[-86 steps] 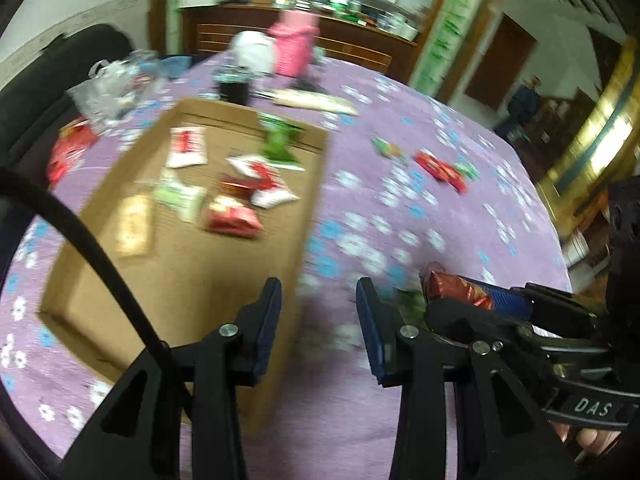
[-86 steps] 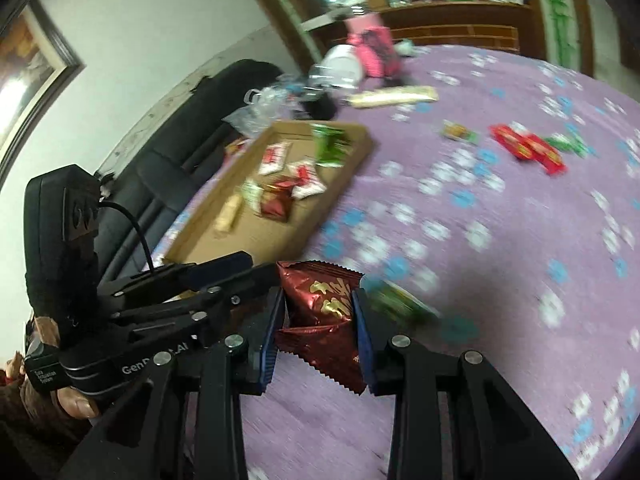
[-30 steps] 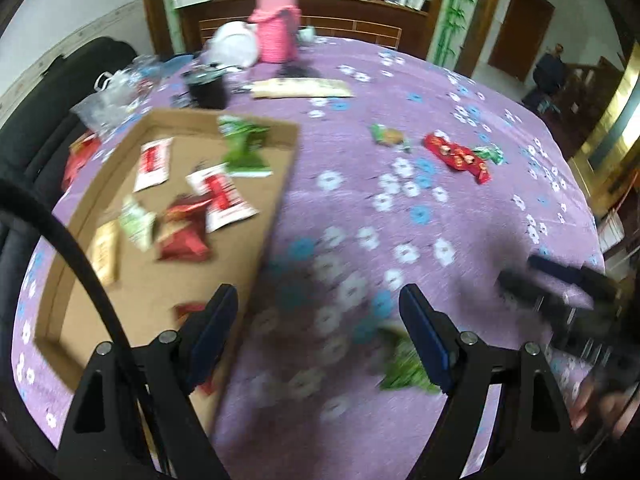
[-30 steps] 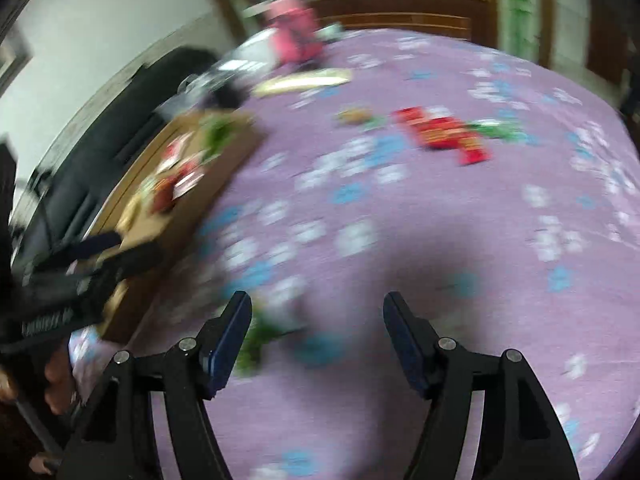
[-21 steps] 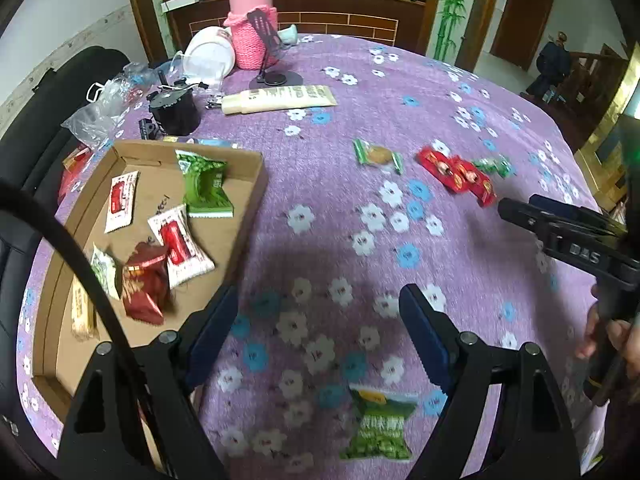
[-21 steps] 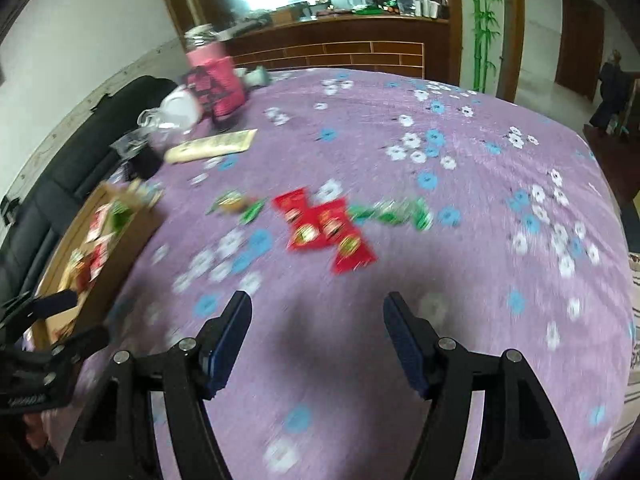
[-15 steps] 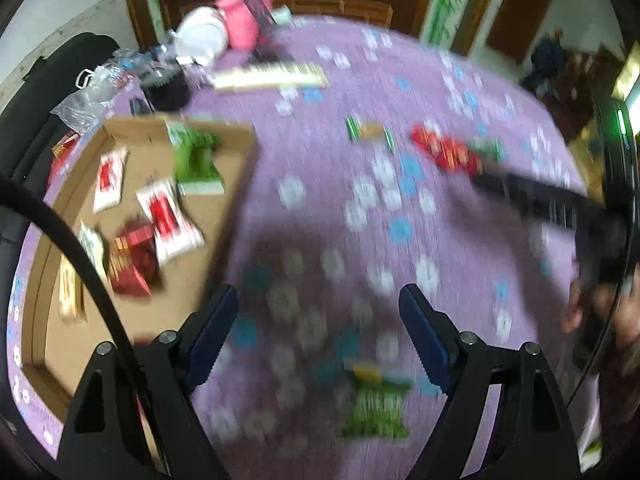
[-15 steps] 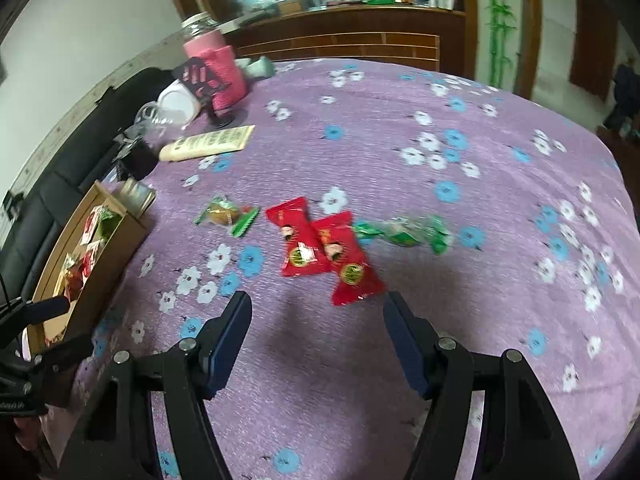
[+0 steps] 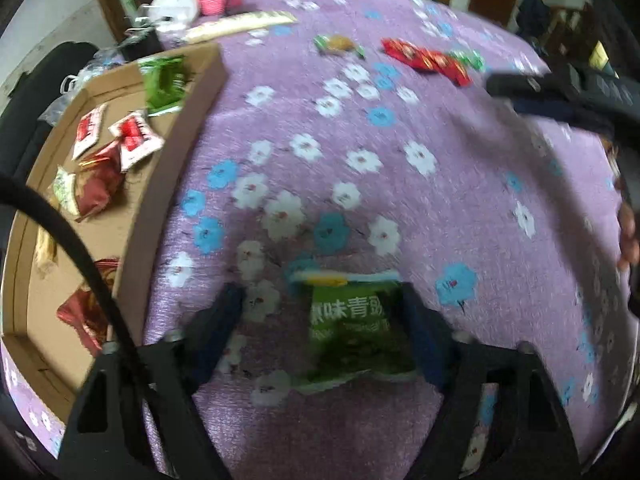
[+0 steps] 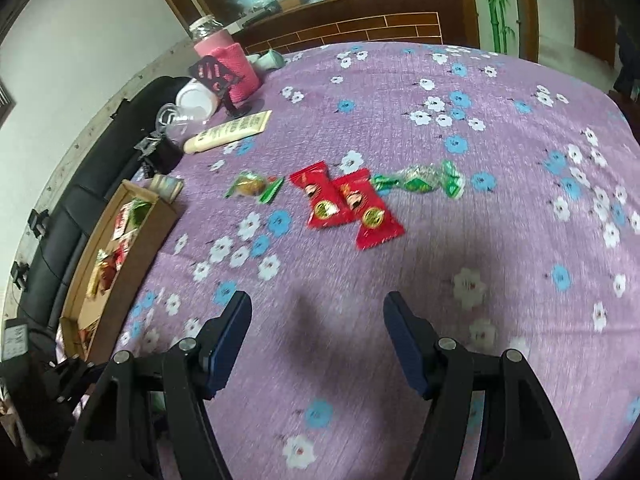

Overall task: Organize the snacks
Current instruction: 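Drop the green pea bag in the tray with left while right grasps red packets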

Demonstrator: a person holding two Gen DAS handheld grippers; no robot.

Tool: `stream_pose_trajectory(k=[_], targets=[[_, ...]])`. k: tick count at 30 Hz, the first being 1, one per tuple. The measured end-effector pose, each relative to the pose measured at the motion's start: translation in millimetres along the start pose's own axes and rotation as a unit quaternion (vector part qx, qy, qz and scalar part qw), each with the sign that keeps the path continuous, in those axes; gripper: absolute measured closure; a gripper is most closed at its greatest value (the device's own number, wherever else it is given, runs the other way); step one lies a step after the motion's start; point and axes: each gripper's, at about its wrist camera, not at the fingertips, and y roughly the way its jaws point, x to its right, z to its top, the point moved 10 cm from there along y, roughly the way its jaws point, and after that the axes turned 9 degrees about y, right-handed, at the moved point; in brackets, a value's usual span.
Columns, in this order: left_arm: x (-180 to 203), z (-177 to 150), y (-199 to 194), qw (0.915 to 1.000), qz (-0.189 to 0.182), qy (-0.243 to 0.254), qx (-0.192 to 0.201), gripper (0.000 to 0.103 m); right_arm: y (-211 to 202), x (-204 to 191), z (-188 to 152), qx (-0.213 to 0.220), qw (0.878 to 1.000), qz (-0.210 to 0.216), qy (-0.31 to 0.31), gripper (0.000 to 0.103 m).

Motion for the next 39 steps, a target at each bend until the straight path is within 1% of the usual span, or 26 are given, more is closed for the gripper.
stream_pose_trajectory(k=[1, 2, 4, 6, 8, 11, 13, 14, 16, 17, 18, 19, 21, 22, 23, 24, 25, 27, 28, 29, 31, 32, 34, 37, 39], targets=[[-2, 0, -1, 1.0, 0.002, 0.0, 0.001, 0.043, -4, -2, -3, 0.001, 1.0, 0.003, 0.001, 0.035], [-6, 0, -2, 1.0, 0.004, -0.005, 0.002, 0.052, -5, -3, -5, 0.002, 1.0, 0.005, 0.002, 0.035], [-12, -1, -3, 0.9998, -0.012, -0.017, 0.002, 0.053, -9, -6, -9, 0.001, 1.0, 0.009, 0.003, 0.035], [-13, -3, -8, 0.9997, -0.009, -0.022, 0.006, 0.054, -11, -6, -12, 0.003, 1.0, 0.003, 0.003, 0.035], [-8, -1, -12, 0.9996, -0.008, -0.023, 0.015, 0.054, -12, -7, -18, -0.001, 1.0, 0.006, 0.01, 0.035], [-7, 5, -32, 0.9987, -0.015, -0.032, 0.037, 0.055, -13, -11, -25, -0.005, 1.0, 0.01, 0.012, 0.035], [-22, 14, -52, 0.9963, -0.017, -0.058, 0.062, 0.055, -14, -15, -29, -0.009, 1.0, 0.01, 0.007, 0.035], [-37, 18, -63, 0.9944, -0.01, -0.072, 0.076, 0.055, -15, -17, -31, -0.011, 1.0, 0.011, 0.006, 0.035], [-71, 20, -73, 0.9917, 0.019, -0.097, 0.082, 0.055, -16, -22, -33, -0.012, 1.0, 0.015, 0.003, 0.035], [-97, 17, -75, 0.9884, 0.034, -0.124, 0.081, 0.055, -17, -23, -33, -0.013, 1.0, 0.017, 0.003, 0.034], [-114, 13, -72, 0.9863, 0.041, -0.141, 0.075, 0.055, -17, -25, -33, -0.013, 1.0, 0.018, 0.003, 0.034], [-136, 6, -67, 0.9828, 0.054, -0.167, 0.058, 0.055, -18, -27, -33, -0.012, 1.0, 0.021, 0.003, 0.034], [-160, -4, -56, 0.9784, 0.055, -0.196, 0.035, 0.055, -18, -29, -31, -0.012, 1.0, 0.025, 0.004, 0.034], [-174, -11, -51, 0.9743, 0.062, -0.216, 0.023, 0.055, -17, -30, -31, -0.012, 1.0, 0.025, 0.005, 0.034], [-181, -14, -49, 0.9726, 0.066, -0.223, 0.016, 0.055, -17, -30, -29, -0.012, 1.0, 0.024, 0.003, 0.034], [-186, -19, -46, 0.9728, 0.071, -0.221, 0.001, 0.054, -16, -31, -27, -0.011, 1.0, 0.022, -0.001, 0.034], [-190, -22, -45, 0.9718, 0.086, -0.219, -0.015, 0.054, -16, -31, -26, -0.009, 1.0, 0.018, -0.005, 0.034], [-194, -19, -50, 0.9721, 0.104, -0.21, -0.014, 0.054, -15, -26, -17, 0.003, 1.0, -0.007, -0.022, 0.033], [-196, -15, -56, 0.9714, 0.115, -0.208, -0.004, 0.053, -13, -21, -9, 0.008, 0.999, -0.018, -0.028, 0.031], [-195, -10, -62, 0.9717, 0.113, -0.207, 0.006, 0.051, -13, -17, -3, 0.012, 0.999, -0.024, -0.029, 0.031], [-188, 7, -72, 0.9733, 0.089, -0.209, 0.033, 0.044, -9, -10, 12, 0.023, 0.999, -0.031, -0.034, 0.031], [-183, 16, -74, 0.9746, 0.079, -0.206, 0.04, 0.038, -4, -7, 22, 0.03, 0.998, -0.037, -0.039, 0.031], [-159, 46, -72, 0.9801, 0.05, -0.185, 0.05, 0.038, 9, -2, 36, 0.034, 0.997, -0.044, -0.052, 0.031], [-126, 87, -63, 0.9876, 0.027, -0.145, 0.055, 0.038, 33, 1, 45, 0.015, 0.996, -0.048, -0.078, 0.032], [-111, 116, -52, 0.9912, 0.02, -0.119, 0.055, 0.038, 46, 3, 47, 0.004, 0.994, -0.055, -0.094, 0.037]])
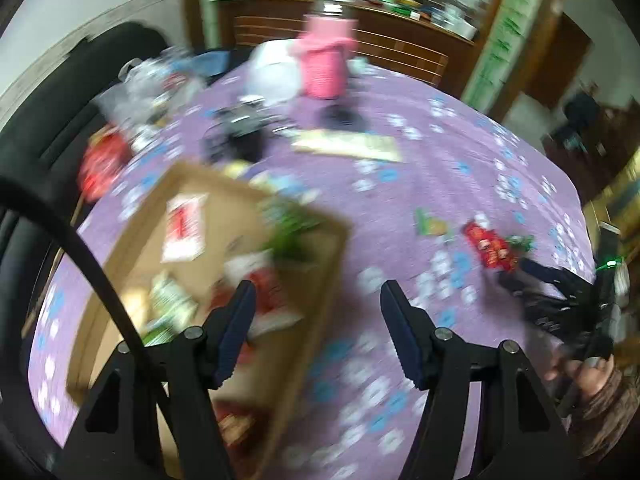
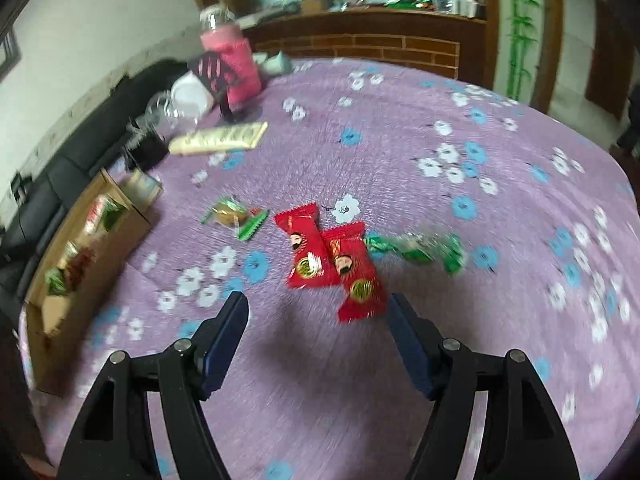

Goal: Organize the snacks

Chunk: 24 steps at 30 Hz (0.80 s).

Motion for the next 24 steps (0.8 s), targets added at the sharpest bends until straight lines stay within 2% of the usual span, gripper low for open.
stream_pose_trajectory(k=[4, 7, 10, 11, 13, 16, 18, 20, 22, 24], targets=[[46, 45, 35, 0.9976, -0.02, 0.064, -0.017, 0.038, 18, 4, 4, -0.017, 1.0, 0.012, -0.015, 0.052], [70, 66, 61, 0.9944, -0.04, 0.089, -0.04, 0.038, 25, 4, 11, -0.024, 0.999, 0.014, -0.029, 0.07], [74, 82, 81, 0.9952, -0.021, 0.082, -0.049, 0.038, 26, 1, 15, -0.023, 0.998, 0.015, -0.048, 0.07], [73, 85, 87, 0.9957, -0.023, 0.071, -0.054, 0.037, 25, 3, 17, -0.018, 0.999, 0.016, -0.043, 0.07], [74, 82, 100, 0.9947, -0.036, 0.056, -0.079, 0.036, 23, 6, 20, -0.022, 0.999, 0.046, -0.009, 0.07], [77, 78, 114, 0.995, -0.034, 0.037, -0.087, 0.036, 20, 7, 30, -0.009, 0.999, 0.053, 0.0, 0.07], [81, 76, 123, 0.9944, -0.027, 0.039, -0.094, 0.036, 17, 7, 41, 0.007, 0.999, 0.048, 0.002, 0.068], [85, 75, 130, 0.9942, -0.023, 0.039, -0.098, 0.036, 24, 8, 51, 0.004, 0.999, 0.037, 0.01, 0.056], [86, 77, 138, 0.9944, -0.014, 0.032, -0.099, 0.036, 37, 7, 58, -0.009, 0.999, 0.03, 0.023, 0.056], [87, 74, 149, 0.9933, -0.012, 0.027, -0.112, 0.036, 45, 11, 65, -0.004, 0.999, 0.011, 0.031, 0.056]])
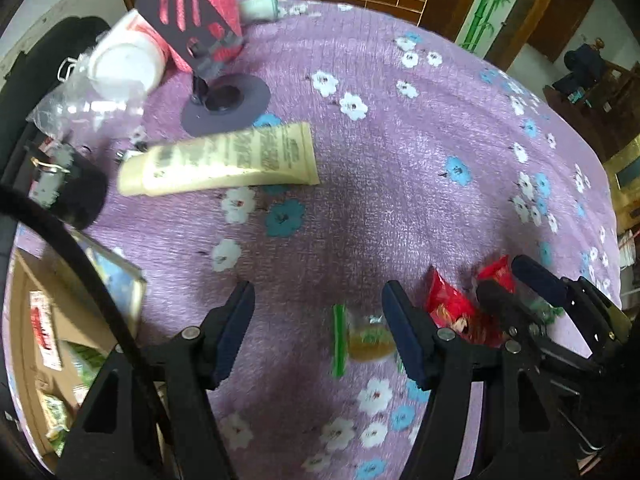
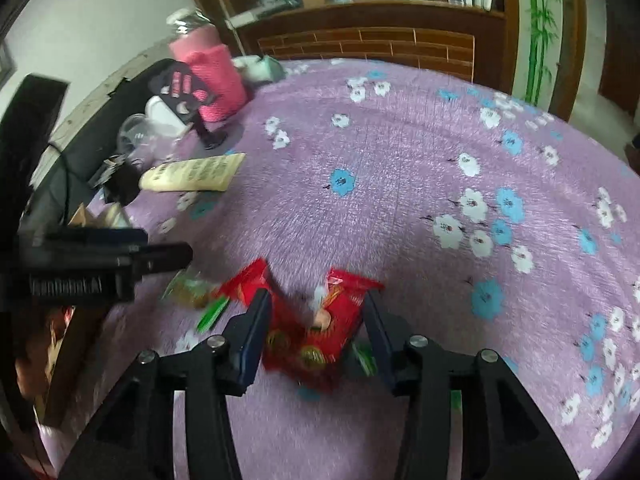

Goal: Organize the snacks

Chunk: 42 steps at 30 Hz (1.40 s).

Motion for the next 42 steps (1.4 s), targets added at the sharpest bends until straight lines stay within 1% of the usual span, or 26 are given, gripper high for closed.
stream_pose_trajectory(k=[2, 3, 5, 6, 8, 9, 10, 11, 13, 15, 17, 20, 21, 22, 24, 25, 27, 29, 30, 31, 33, 34, 36, 37, 38, 42], targets=[[2, -3, 9, 0.9999, 0.002, 0.0, -0.012, 0.036, 13, 4, -1, -0.022, 1.0, -0.01, 0.014, 0.056], [4, -8, 12, 0.9998, 0.0, -0.001, -0.02, 0.036, 12, 3, 0, -0.015, 1.0, -0.013, 0.009, 0.056], [10, -17, 9, 0.9998, 0.002, 0.015, -0.015, 0.036, 10, -2, -6, -0.024, 1.0, -0.01, -0.005, 0.056], [13, -20, 8, 0.9995, 0.0, 0.025, -0.017, 0.036, 8, -5, -13, -0.033, 0.999, 0.0, -0.008, 0.056], [19, -35, 1, 0.9987, 0.008, 0.047, -0.021, 0.035, 0, -8, -27, -0.043, 0.999, 0.001, -0.025, 0.056], [22, -45, -3, 0.998, 0.005, 0.06, -0.02, 0.033, -6, -11, -37, -0.051, 0.998, 0.016, -0.028, 0.056], [26, -58, -6, 0.9963, 0.006, 0.081, -0.026, 0.032, -10, -15, -50, -0.071, 0.996, 0.037, -0.029, 0.056], [27, -71, -9, 0.9948, 0.011, 0.097, -0.031, 0.032, -16, -17, -60, -0.079, 0.995, 0.043, -0.041, 0.056], [23, -81, -14, 0.9946, 0.021, 0.1, -0.019, 0.032, -25, -14, -71, -0.078, 0.995, 0.032, -0.06, 0.057], [19, -80, -15, 0.9951, 0.024, 0.096, -0.009, 0.033, -32, -1, -58, -0.05, 0.998, 0.026, -0.023, 0.056], [12, -78, -14, 0.9969, 0.02, 0.075, -0.011, 0.033, -33, 10, -43, -0.027, 0.999, 0.02, 0.012, 0.055], [6, -68, -12, 0.999, 0.005, 0.043, -0.015, 0.033, -20, 11, -25, -0.024, 0.998, 0.025, 0.053, 0.055], [5, -64, -11, 0.9992, 0.0, 0.036, -0.016, 0.033, -14, 7, -23, -0.024, 0.998, 0.02, 0.048, 0.056], [4, -61, -11, 0.9994, -0.003, 0.029, -0.017, 0.033, -8, 5, -21, -0.023, 0.999, -0.002, 0.035, 0.056], [2, -56, -6, 0.9994, -0.012, 0.02, -0.025, 0.033, 1, -2, -24, -0.033, 0.999, -0.019, 0.017, 0.056], [1, -55, -2, 0.9993, -0.01, 0.018, -0.033, 0.033, 2, -5, -22, -0.025, 0.999, -0.031, 0.004, 0.057], [0, -54, 4, 0.9992, -0.001, 0.023, -0.034, 0.032, 6, -8, -23, -0.032, 0.998, -0.051, -0.027, 0.061], [1, -53, 4, 0.9992, 0.009, 0.03, -0.025, 0.031, 4, -5, -26, -0.03, 0.996, -0.069, -0.058, 0.066], [2, -51, 5, 0.9993, 0.007, 0.027, -0.024, 0.031, 5, -4, -27, -0.028, 0.994, -0.077, -0.071, 0.068], [1, -51, 5, 0.9994, 0.001, 0.02, -0.029, 0.032, 5, -3, -27, -0.025, 0.993, -0.085, -0.081, 0.072], [-4, -40, -1, 0.9993, -0.017, 0.017, -0.029, 0.033, 3, 0, -27, -0.021, 0.993, -0.086, -0.079, 0.078], [-5, -38, -7, 0.9992, -0.016, 0.027, -0.023, 0.033, 2, 3, -26, -0.019, 0.993, -0.085, -0.078, 0.081], [-10, -27, -18, 0.9991, -0.002, 0.041, -0.005, 0.032, 0, 5, -27, -0.014, 0.993, -0.084, -0.079, 0.082], [-8, -24, -19, 0.999, -0.007, 0.043, -0.005, 0.032, -1, 5, -27, -0.013, 0.993, -0.082, -0.08, 0.082], [-7, -20, -17, 0.9988, -0.013, 0.045, -0.011, 0.032, 0, 5, -26, -0.013, 0.993, -0.083, -0.081, 0.082], [0, -16, 1, 0.9977, -0.008, 0.054, -0.041, 0.032, 3, 5, -24, -0.012, 0.995, -0.076, -0.071, 0.082]])
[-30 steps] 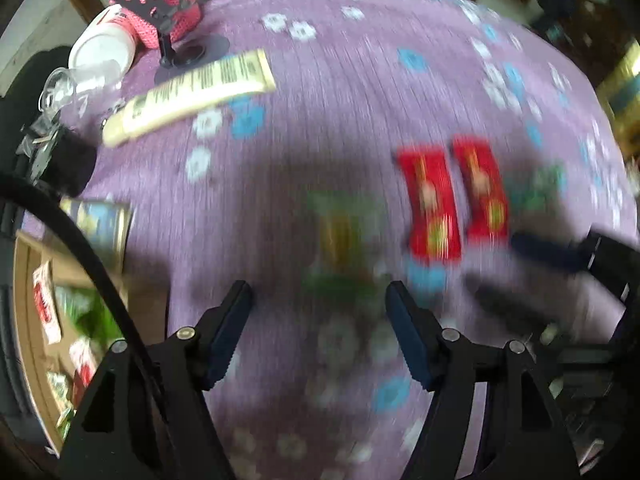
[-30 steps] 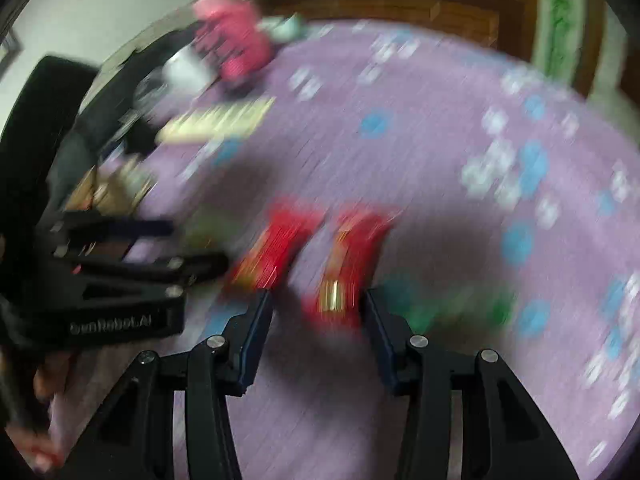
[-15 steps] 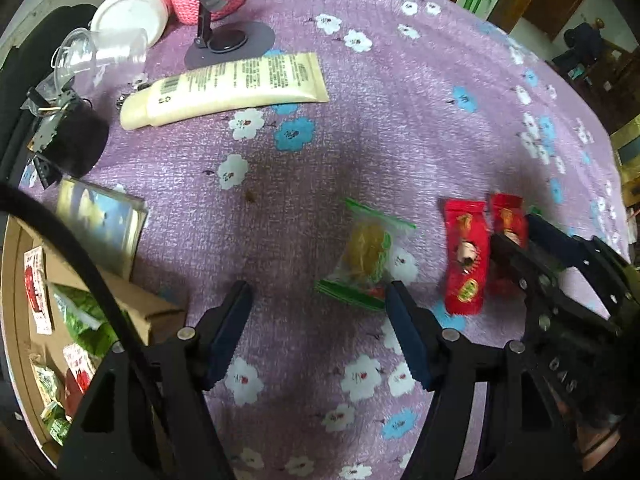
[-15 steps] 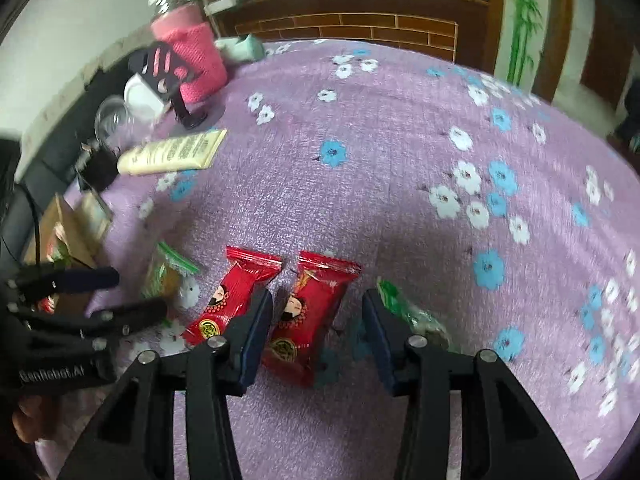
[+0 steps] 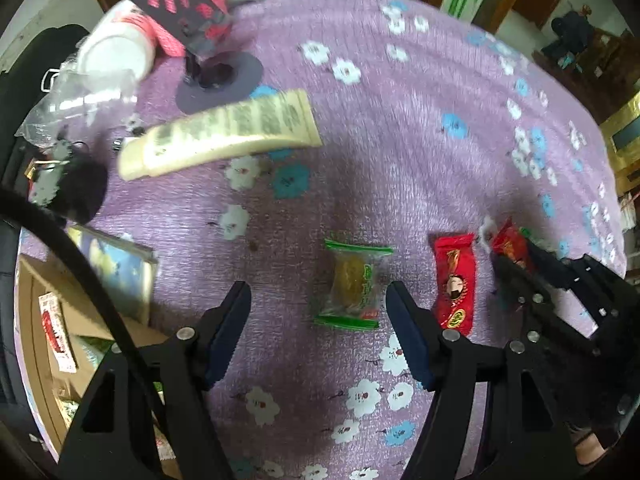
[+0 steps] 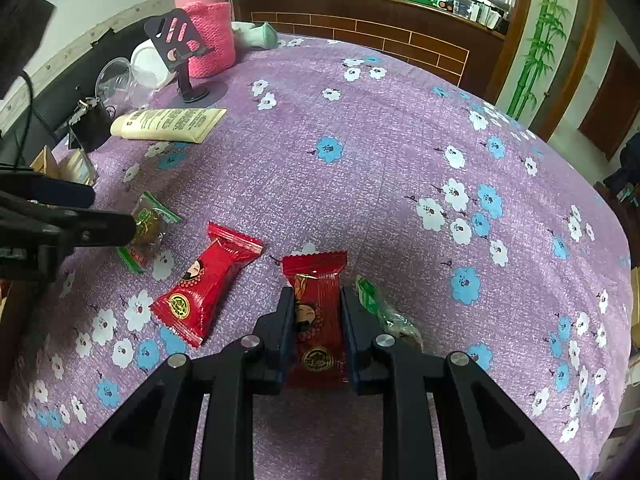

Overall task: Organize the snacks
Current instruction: 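Grasp the clear green-edged candy bag with the left gripper while the right holds a red packet, then carry both held snacks over the cardboard tray and open both grippers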

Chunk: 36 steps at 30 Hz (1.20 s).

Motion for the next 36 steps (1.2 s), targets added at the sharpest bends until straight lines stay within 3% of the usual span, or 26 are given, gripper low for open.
stream_pose_trajectory(k=[6, 7, 9, 10, 17, 26, 36], targets=[[8, 9, 16, 0.9999, 0.01, -0.008, 0.003, 0.032, -2, 1, -2, 0.003, 1.0, 0.002, -0.009, 0.082], [11, 15, 19, 0.9998, 0.009, -0.012, 0.009, 0.035, -2, 1, -2, 0.004, 1.0, -0.002, -0.012, 0.082], [14, 23, 18, 0.9993, 0.015, -0.019, 0.027, 0.063, -3, 3, -2, 0.01, 1.0, -0.011, -0.016, 0.082], [14, 25, 16, 0.9991, 0.028, -0.013, 0.031, 0.069, -3, 4, -3, 0.011, 1.0, -0.01, -0.012, 0.083], [0, 8, 0, 0.9985, 0.012, -0.019, 0.051, 0.079, -9, 10, -8, 0.007, 1.0, -0.009, 0.004, 0.085], [-10, -18, -12, 0.9981, -0.019, -0.035, 0.048, 0.08, -34, 11, -32, 0.007, 1.0, 0.001, 0.026, 0.085], [3, -75, -33, 0.9964, -0.065, -0.03, 0.045, 0.08, -70, 3, -78, 0.002, 0.999, 0.021, 0.048, 0.085]])
